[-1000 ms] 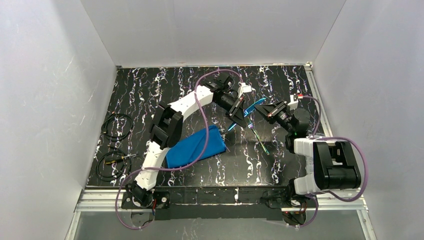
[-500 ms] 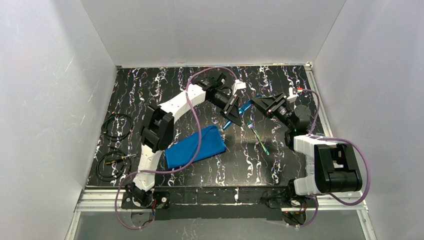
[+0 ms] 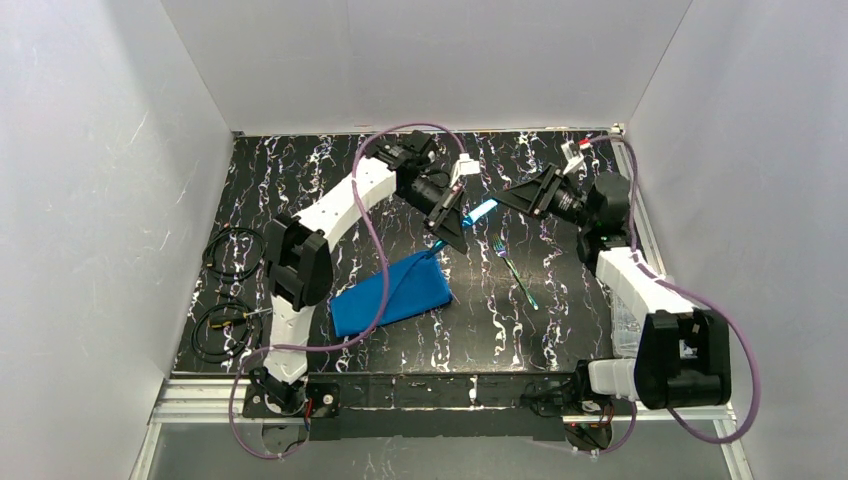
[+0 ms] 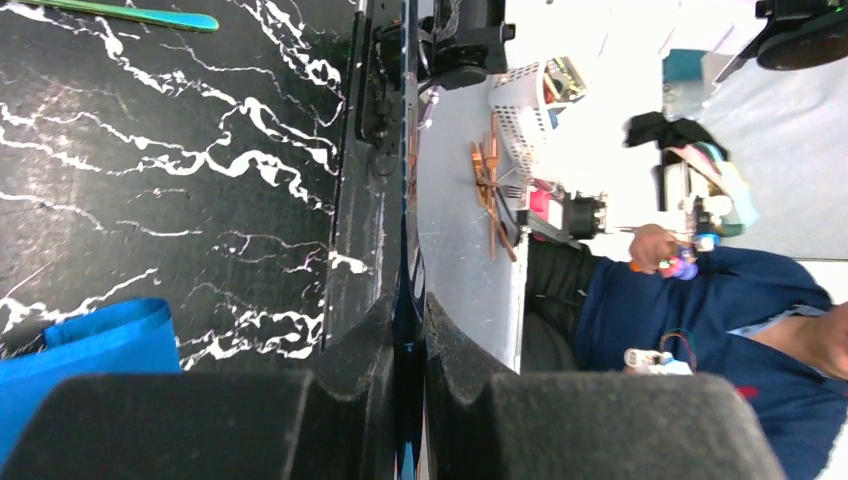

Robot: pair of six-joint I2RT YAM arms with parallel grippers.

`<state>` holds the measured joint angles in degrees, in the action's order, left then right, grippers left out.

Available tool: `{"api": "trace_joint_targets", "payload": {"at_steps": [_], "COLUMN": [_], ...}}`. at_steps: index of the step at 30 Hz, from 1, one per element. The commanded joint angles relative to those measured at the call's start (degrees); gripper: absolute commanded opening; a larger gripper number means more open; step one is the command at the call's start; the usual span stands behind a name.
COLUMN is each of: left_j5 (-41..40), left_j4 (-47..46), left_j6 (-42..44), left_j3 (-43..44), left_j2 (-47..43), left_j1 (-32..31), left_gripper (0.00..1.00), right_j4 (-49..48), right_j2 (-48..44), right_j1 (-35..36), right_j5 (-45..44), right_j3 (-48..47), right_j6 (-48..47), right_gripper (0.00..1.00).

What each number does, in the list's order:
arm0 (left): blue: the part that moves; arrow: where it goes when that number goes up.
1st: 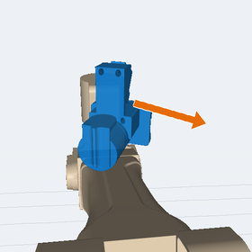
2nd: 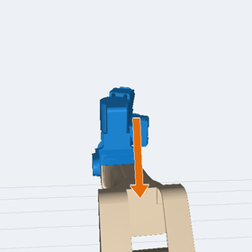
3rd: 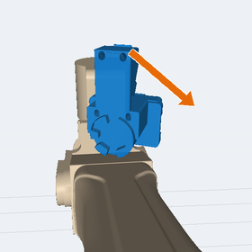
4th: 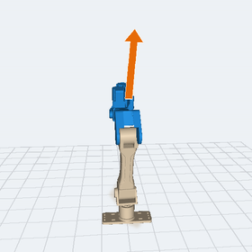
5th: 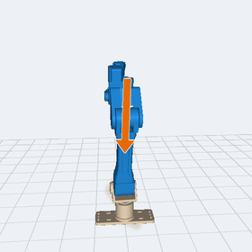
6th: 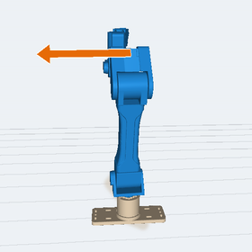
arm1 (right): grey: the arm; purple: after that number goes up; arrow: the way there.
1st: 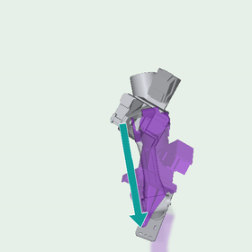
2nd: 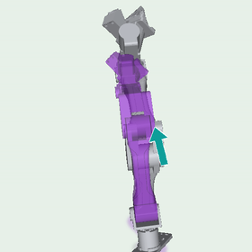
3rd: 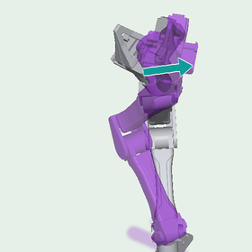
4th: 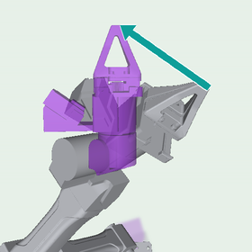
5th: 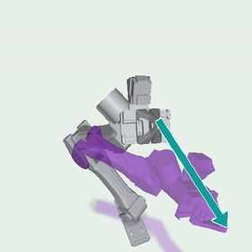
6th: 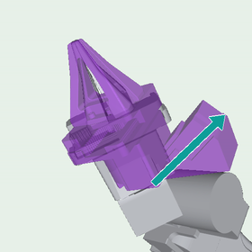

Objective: Fold the napkin into a case and place the utensils inside
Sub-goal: Pass from the right arm to the left

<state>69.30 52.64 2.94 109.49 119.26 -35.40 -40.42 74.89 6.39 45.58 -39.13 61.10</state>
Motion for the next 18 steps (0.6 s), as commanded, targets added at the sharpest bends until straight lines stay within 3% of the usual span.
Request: {"api": "trace_joint_targets", "payload": {"at_steps": [1, 3, 7, 13, 18], "left_j5": [-1.42, -2.35, -7.11, -12.06, -10.65], "left_j4": [32.74, 42.49, 43.77, 43.78, 43.86], "left_j6": [27.21, 36.32, 40.71, 44.32, 43.82], "left_j3": [6.05, 5.53, -1.71, -8.66, -12.27], "left_j2": [-2.81, -2.59, -8.6, -15.42, -17.95], "left_j1": [2.43, 3.7, 5.9, 6.02, 5.9], "left_gripper": [0.0, 0.0, 0.0, 0.0, 0.0], "right_j4": [22.49, 18.58, 20.53, 47.43, 61.48], "right_j2": [-5.53, -5.2, -3.56, -0.33, 4.92], "right_j1": [0.18, 0.25, 3.8, 8.1, 11.69], "right_j5": [11.35, 15.21, 20.91, 21.57, 20.19], "right_j3": [-8.16, -9.97, -15.04, -28.14, -37.87], "right_j6": [-19.09, -16.14, -17.89, -37.73, -51.65], "right_gripper": [0.49, 0.49, 0.52, 0.52, 0.52]}}
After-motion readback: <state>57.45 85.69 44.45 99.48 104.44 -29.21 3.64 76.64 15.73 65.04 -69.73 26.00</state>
